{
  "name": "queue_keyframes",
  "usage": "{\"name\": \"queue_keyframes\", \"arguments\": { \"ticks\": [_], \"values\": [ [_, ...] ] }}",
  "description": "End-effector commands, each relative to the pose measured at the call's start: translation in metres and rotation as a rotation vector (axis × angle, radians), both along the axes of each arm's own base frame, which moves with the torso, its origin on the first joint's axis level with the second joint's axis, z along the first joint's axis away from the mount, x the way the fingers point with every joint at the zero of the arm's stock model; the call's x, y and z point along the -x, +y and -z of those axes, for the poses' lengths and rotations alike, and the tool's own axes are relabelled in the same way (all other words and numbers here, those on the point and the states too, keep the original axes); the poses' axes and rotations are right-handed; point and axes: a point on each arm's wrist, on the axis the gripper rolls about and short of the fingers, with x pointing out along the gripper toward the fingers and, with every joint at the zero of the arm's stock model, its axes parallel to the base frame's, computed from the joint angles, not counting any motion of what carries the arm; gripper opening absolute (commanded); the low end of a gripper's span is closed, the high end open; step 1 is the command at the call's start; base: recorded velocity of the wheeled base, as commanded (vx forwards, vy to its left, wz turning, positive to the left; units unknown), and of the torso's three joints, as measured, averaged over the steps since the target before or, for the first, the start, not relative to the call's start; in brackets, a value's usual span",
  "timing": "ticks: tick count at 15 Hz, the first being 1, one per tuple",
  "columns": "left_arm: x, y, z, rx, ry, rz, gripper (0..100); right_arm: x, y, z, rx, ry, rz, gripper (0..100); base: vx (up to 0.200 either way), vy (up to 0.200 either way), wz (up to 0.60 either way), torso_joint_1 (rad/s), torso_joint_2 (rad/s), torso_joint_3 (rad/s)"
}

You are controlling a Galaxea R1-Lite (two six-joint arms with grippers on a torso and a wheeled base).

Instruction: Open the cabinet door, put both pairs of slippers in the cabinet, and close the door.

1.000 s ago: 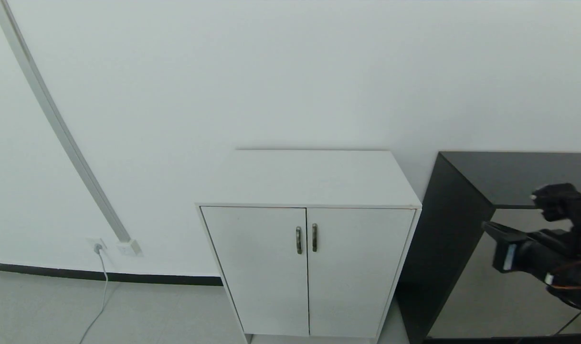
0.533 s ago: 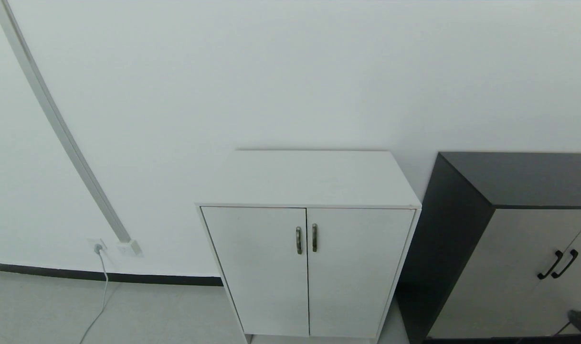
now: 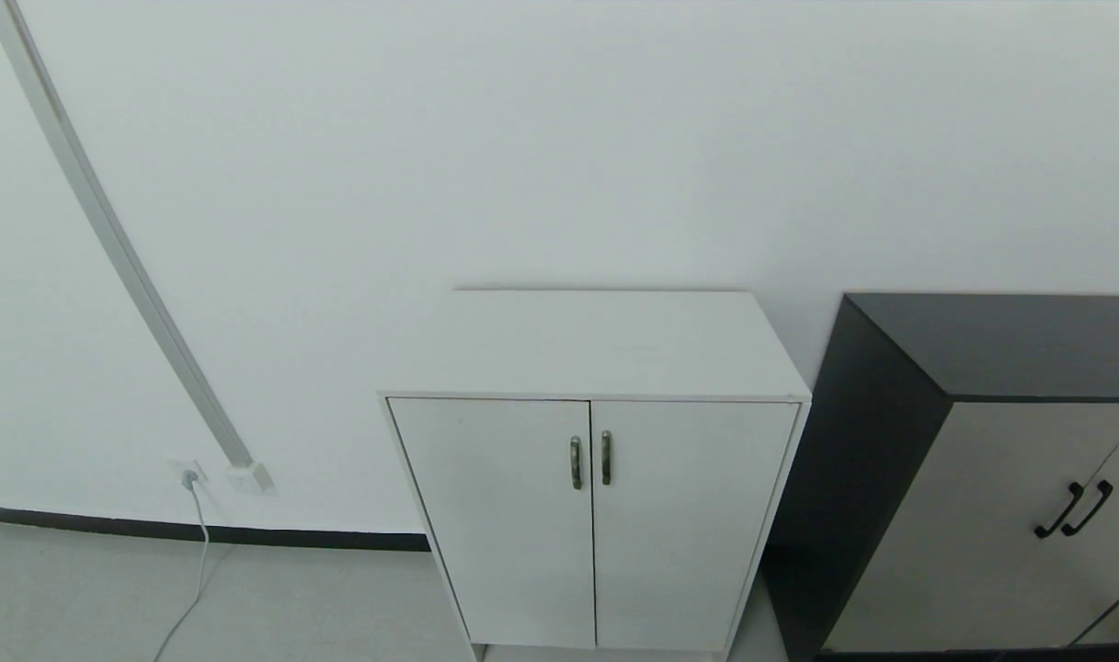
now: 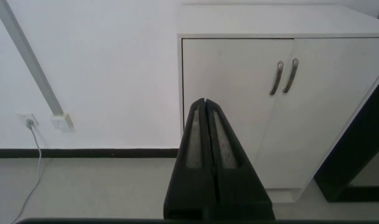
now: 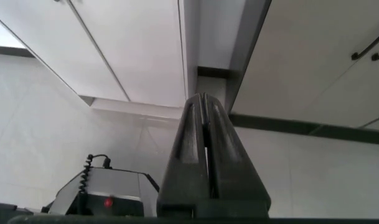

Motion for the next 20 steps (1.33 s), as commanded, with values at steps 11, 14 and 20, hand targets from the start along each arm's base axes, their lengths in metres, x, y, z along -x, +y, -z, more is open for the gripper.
{"name": "queue_keyframes", "arguments": {
  "ticks": [11,14,20],
  "values": [
    [0.000,0.000,0.000,0.000,0.002,0.000,0,0.031,-0.003,0.006,-0.024,-0.340,0.078,0,0.000,0.000,0.00,0.000,0.00,0.000],
    [0.000,0.000,0.000,0.000,0.002,0.000,0,0.035,-0.002,0.007,-0.023,-0.398,0.117,0,0.000,0.000,0.00,0.000,0.00,0.000],
    [0.000,0.000,0.000,-0.002,0.002,-0.002,0,0.038,-0.002,0.008,-0.042,-0.436,0.132,0,0.000,0.000,0.00,0.000,0.00,0.000]
  ]
}}
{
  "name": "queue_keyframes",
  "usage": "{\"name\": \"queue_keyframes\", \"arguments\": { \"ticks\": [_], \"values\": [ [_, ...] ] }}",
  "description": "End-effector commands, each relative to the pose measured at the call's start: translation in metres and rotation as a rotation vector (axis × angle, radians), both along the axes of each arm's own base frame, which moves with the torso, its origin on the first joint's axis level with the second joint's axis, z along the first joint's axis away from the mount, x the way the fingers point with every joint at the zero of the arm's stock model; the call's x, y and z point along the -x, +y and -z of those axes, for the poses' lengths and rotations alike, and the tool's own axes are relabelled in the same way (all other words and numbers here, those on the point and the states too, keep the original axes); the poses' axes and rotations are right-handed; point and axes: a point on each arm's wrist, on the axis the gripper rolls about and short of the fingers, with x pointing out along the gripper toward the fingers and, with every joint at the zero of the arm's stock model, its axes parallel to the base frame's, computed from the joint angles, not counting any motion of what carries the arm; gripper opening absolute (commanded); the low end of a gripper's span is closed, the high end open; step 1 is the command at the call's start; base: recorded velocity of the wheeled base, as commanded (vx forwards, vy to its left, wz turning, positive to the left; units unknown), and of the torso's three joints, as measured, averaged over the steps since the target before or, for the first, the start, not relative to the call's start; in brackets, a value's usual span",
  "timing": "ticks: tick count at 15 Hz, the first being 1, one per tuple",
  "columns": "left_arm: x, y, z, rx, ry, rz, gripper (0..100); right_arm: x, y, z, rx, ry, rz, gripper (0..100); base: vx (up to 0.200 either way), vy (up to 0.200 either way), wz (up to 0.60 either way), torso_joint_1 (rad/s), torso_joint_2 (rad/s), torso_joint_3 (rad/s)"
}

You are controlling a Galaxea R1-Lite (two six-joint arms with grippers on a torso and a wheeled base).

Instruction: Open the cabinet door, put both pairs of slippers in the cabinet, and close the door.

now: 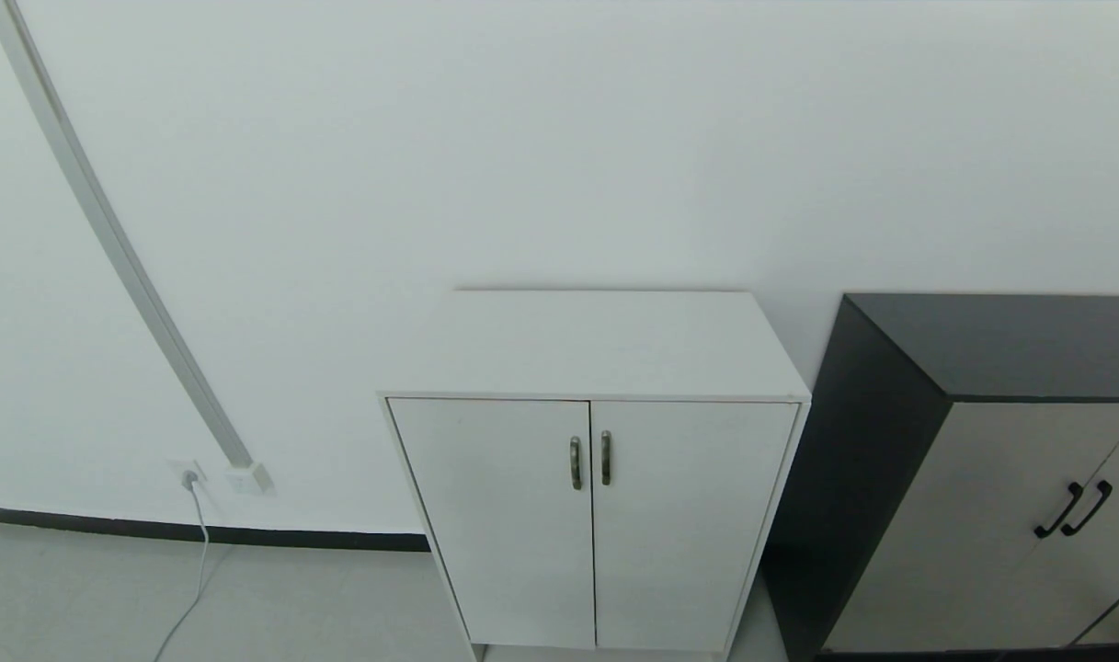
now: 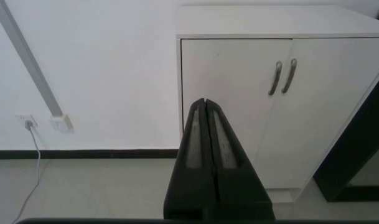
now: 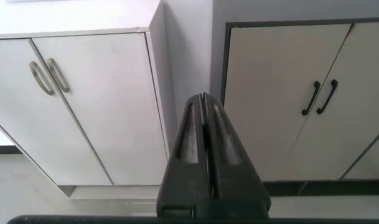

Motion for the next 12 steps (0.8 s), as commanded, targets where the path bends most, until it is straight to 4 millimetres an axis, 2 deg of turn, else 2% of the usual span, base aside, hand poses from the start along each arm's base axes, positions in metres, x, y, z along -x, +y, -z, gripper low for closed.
{"name": "queue_keyframes", "arguments": {
  "ticks": [1,12],
  "values": [
    [-0.0001,0.0000,0.0000,0.000,0.002,0.000,0,0.0003,0.0000,0.0001,-0.002,-0.003,0.000,0,0.000,0.000,0.00,0.000,0.00,0.000],
    [-0.0001,0.0000,0.0000,0.000,0.002,0.000,0,0.0003,0.0002,0.0001,-0.002,-0.003,-0.008,0,0.000,0.000,0.00,0.000,0.00,0.000]
  ]
}}
